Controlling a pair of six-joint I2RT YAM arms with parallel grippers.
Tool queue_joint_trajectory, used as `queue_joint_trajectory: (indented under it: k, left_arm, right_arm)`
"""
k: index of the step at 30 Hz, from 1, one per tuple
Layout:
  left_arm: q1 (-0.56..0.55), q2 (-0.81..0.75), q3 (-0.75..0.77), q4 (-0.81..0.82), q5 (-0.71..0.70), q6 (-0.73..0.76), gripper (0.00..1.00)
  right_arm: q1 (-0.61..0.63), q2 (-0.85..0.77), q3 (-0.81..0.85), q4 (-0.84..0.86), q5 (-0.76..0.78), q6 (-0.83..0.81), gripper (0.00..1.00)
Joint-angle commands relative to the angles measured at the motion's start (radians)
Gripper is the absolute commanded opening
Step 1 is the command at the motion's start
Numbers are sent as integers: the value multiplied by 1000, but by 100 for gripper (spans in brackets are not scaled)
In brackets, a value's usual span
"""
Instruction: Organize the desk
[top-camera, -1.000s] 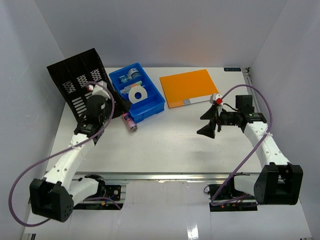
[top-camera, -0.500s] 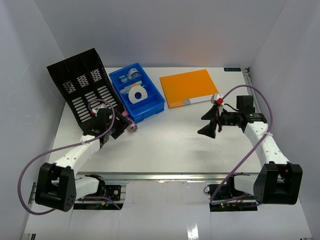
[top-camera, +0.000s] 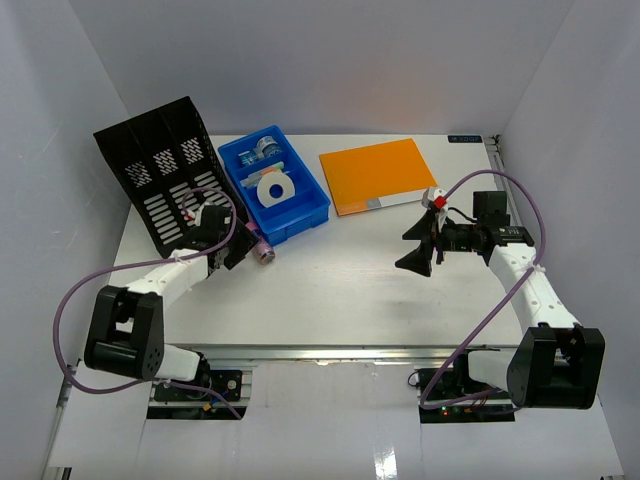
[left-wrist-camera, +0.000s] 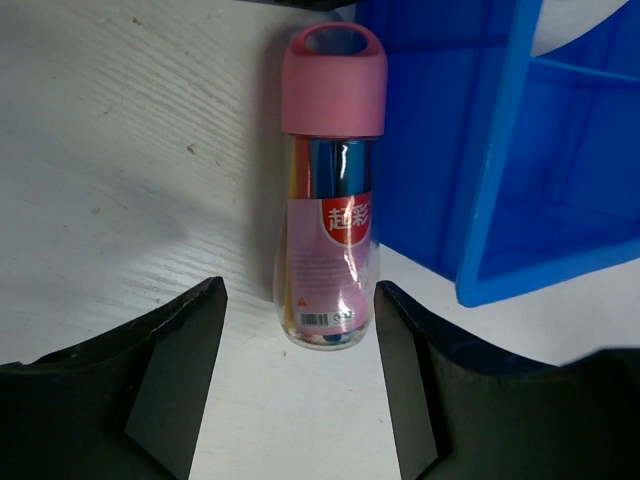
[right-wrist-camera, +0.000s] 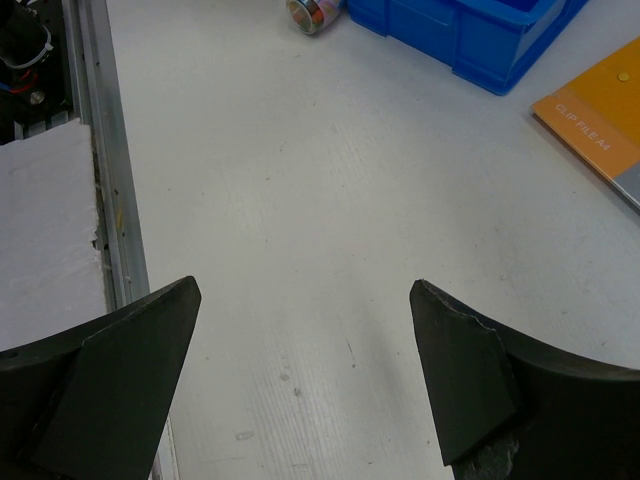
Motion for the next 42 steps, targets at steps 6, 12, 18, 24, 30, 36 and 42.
queue_joint_trajectory:
  k: [6, 12, 18, 24, 30, 36, 42]
  left_arm:
    - [6, 65, 39, 53, 33, 30, 69]
    - [6, 85, 47, 58, 57, 43, 69]
    - [6, 93, 37, 66, 69, 52, 69]
    - [6, 109, 17, 87, 81, 49, 69]
    - [6, 118, 1, 94, 90, 50, 70]
    - [6, 120, -15, 99, 94, 65, 71]
    - [6, 110, -26, 66, 51, 97, 71]
  right_arm:
    - [-9, 4, 5, 12, -14, -4, 91]
    - [-11, 6, 5, 14, -14, -4, 91]
    - [-12, 6, 5, 12, -16, -4, 91]
    - [-12, 6, 5, 12, -18, -2, 91]
    - [-13, 6, 4, 12, -21, -2, 91]
    - [-13, 3, 4, 12, -25, -2, 91]
    - [-13, 3, 4, 12, -27, -2, 91]
